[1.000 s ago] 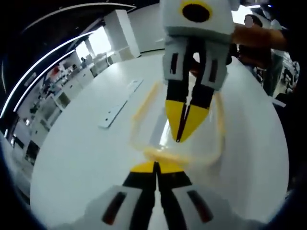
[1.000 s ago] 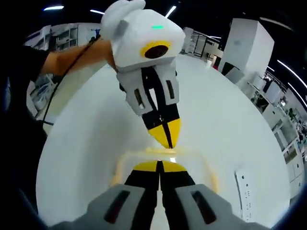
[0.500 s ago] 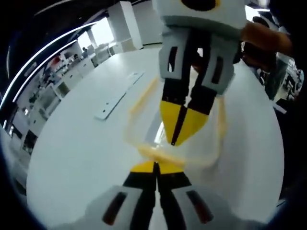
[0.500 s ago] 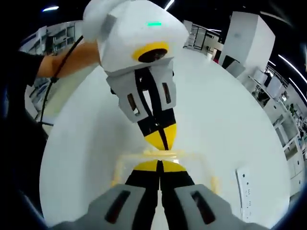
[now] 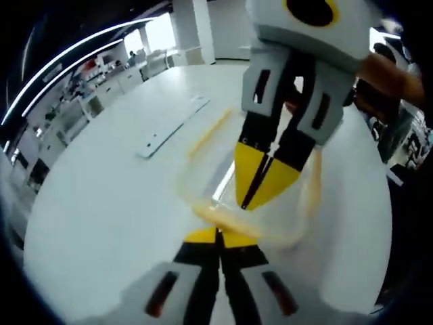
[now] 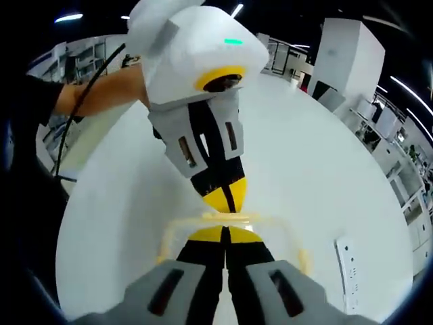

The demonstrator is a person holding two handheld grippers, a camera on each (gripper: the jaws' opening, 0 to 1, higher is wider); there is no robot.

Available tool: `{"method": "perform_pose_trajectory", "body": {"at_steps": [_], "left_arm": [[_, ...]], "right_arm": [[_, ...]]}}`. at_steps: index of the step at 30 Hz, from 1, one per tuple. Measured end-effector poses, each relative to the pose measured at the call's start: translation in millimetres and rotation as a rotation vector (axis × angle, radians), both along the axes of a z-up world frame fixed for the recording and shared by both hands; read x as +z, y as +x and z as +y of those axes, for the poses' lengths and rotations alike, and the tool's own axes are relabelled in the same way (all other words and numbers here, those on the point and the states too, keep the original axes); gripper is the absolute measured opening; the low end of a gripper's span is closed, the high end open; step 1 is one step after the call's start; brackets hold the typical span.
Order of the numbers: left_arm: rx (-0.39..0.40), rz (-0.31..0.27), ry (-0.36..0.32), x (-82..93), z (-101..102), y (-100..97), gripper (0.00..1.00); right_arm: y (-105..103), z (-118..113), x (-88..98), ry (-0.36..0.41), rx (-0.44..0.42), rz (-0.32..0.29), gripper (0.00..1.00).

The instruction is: Snap each plastic latch of the storage box into its locked position after aligning the lid with the box until every specified latch is closed and the lid sits flush.

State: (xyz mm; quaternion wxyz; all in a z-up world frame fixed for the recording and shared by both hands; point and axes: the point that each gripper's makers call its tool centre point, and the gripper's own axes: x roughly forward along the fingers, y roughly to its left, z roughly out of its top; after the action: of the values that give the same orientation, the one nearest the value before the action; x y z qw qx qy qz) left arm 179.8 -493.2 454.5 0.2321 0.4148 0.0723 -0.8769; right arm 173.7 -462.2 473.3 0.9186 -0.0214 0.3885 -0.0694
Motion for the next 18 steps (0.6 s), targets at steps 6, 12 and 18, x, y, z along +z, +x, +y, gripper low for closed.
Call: {"method": "perform_pose_trajectory", "body": {"at_steps": [6, 12, 18], "left_arm": [[0.006, 0.065, 0.038, 5.1, 8.5, -4.3, 0.00], [-0.062, 0.026, -0.020, 5.1, 16.9, 2.0, 0.00], [-0.098, 0.049, -0.114, 9.5, 3.7, 13.5, 0.00]], "right_arm": [[-0.1, 2.4, 1.1, -0.009, 0.003, 0.005, 0.00], [1.5, 4.6, 3.1, -0.043, 0.020, 0.000, 0.00], [-10.7, 3.5, 3.7, -0.107, 0.012, -0.041, 0.00]]}}
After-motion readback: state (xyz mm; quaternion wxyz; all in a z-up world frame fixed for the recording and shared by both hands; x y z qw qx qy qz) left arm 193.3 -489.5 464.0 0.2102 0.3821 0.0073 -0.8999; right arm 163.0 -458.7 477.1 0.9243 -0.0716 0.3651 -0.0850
